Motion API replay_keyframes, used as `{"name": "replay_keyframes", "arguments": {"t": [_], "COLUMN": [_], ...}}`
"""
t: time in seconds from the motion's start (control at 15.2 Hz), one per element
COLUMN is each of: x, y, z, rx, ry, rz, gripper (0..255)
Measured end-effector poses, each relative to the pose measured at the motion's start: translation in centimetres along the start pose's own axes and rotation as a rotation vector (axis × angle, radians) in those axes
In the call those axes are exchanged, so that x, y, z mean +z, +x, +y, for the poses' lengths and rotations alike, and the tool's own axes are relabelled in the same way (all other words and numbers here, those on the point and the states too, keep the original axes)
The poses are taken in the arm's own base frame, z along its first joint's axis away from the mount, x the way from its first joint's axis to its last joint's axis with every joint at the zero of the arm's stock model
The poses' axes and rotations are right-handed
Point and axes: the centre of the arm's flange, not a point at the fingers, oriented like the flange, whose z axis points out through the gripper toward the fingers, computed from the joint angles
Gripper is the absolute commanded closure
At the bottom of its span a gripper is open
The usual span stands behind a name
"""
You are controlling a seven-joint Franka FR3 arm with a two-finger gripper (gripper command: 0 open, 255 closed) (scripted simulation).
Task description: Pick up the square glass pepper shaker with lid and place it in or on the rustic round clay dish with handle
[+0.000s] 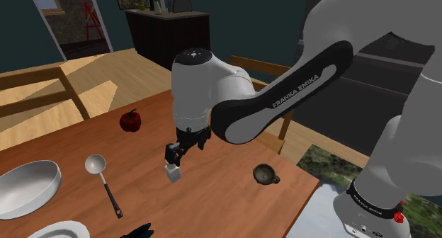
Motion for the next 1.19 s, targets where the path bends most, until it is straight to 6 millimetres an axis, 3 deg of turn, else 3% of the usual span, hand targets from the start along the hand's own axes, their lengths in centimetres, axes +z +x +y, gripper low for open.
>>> {"name": "replay_keyframes", "arguments": {"t": [0.26,0.73,1.19], "x": [2.3,5.9,6.4], "y": [1.2,1.6,1.7], "z": [-3.9,-4.4,-4.4], "rx": [0.011,0.014,0.014], "ry": [0.006,0.005,0.006], "rz": [0.012,0.014,0.015], "gripper": [0,0,0]}}
